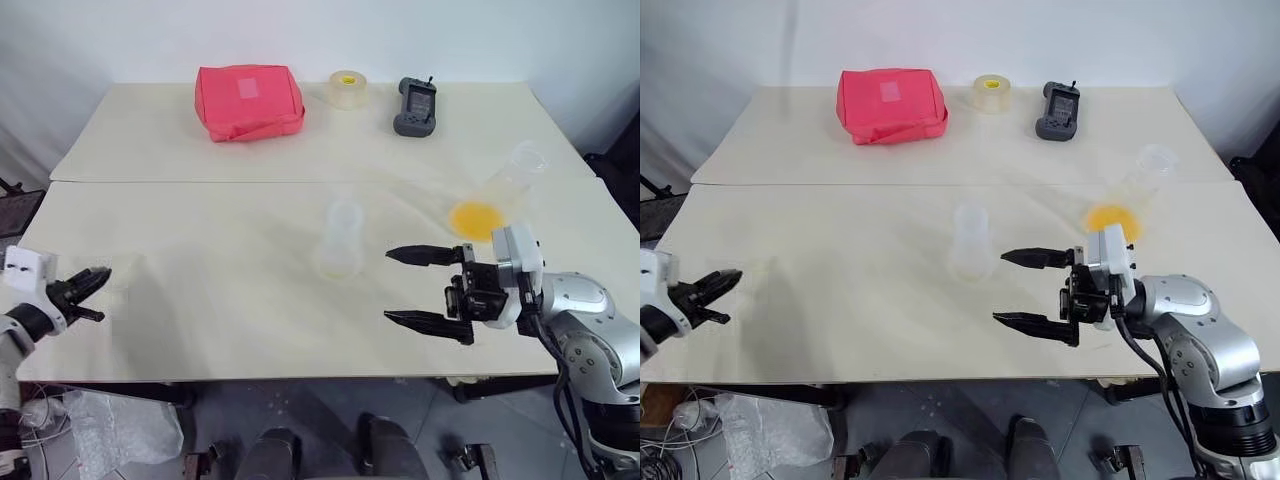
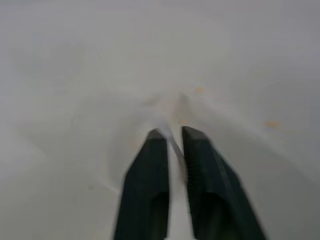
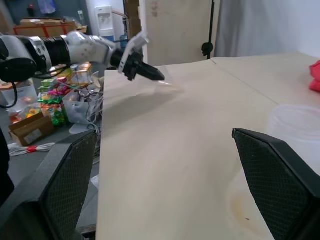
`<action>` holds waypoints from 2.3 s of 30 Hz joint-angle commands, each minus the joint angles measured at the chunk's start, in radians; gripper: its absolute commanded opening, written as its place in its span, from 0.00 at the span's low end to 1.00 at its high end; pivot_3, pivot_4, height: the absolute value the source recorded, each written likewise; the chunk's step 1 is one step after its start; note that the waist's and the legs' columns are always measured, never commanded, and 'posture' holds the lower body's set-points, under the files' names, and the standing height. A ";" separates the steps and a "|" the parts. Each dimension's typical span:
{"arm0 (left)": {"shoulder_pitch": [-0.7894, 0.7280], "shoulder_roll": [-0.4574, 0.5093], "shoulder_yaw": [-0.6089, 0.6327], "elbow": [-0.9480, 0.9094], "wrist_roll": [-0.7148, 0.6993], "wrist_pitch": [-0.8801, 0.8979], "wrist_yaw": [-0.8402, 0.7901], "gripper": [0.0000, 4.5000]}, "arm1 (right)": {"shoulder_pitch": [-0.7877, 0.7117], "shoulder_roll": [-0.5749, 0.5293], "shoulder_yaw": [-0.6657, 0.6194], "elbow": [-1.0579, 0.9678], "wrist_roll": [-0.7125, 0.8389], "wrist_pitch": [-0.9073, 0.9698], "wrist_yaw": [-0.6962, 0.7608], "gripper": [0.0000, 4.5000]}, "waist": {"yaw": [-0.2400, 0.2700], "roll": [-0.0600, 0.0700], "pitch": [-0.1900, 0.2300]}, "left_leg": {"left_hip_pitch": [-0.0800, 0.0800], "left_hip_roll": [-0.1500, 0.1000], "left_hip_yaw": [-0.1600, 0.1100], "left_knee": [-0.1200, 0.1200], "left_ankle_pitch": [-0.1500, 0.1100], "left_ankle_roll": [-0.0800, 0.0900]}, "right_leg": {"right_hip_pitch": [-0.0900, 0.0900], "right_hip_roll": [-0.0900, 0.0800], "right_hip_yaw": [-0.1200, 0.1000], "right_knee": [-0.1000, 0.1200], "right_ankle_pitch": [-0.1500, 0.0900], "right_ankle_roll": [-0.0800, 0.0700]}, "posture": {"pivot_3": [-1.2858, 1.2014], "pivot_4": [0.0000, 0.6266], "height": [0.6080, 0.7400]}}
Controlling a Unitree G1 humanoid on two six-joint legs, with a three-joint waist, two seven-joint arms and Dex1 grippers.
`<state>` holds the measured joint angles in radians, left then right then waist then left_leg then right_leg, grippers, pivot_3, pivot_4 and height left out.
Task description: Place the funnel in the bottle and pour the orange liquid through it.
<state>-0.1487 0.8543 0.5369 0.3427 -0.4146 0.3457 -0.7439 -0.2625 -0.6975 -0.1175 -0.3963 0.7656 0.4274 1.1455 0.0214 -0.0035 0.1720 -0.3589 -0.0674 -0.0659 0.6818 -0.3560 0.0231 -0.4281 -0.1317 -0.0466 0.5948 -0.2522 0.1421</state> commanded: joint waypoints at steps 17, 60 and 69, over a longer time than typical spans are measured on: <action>-0.559 0.050 -0.354 -0.054 -0.016 0.011 -0.384 0.00 | 0.011 -0.007 -0.080 -0.015 -0.034 -0.070 -0.053 1.00 | -0.001 0.001 0.001 | -0.001 -0.001 0.000 0.000 0.000 0.000 | -0.001 0.001 -0.002 0.000 0.000 0.000 | 0.52 0.24 1.00; -1.291 -0.341 -0.865 0.638 0.217 -0.829 -0.870 0.00 | 0.229 0.053 -0.254 -0.228 0.057 -0.084 -0.396 1.00 | 0.004 -0.001 0.001 | -0.012 -0.007 0.000 0.012 0.000 0.005 | -0.002 0.001 -0.005 -0.001 0.003 0.006 | 0.52 0.24 1.00; -1.307 -0.365 -0.928 0.636 0.189 -0.881 -0.870 0.10 | 0.266 0.054 -0.265 -0.247 0.054 -0.091 -0.408 1.00 | 0.005 -0.001 0.001 | -0.012 -0.007 0.000 0.015 -0.002 0.008 | -0.001 0.001 -0.005 0.000 0.004 0.007 | 0.52 0.24 1.00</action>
<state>-1.4224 0.4900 -0.3825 1.0056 -0.1952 -0.5252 -1.5023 -0.0001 -0.6508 -0.3559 -0.6033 0.8077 0.3596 0.7423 0.0269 -0.0040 0.1733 -0.3713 -0.0749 -0.0660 0.6972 -0.3576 0.0308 -0.4289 -0.1308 -0.0515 0.5943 -0.2484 0.1492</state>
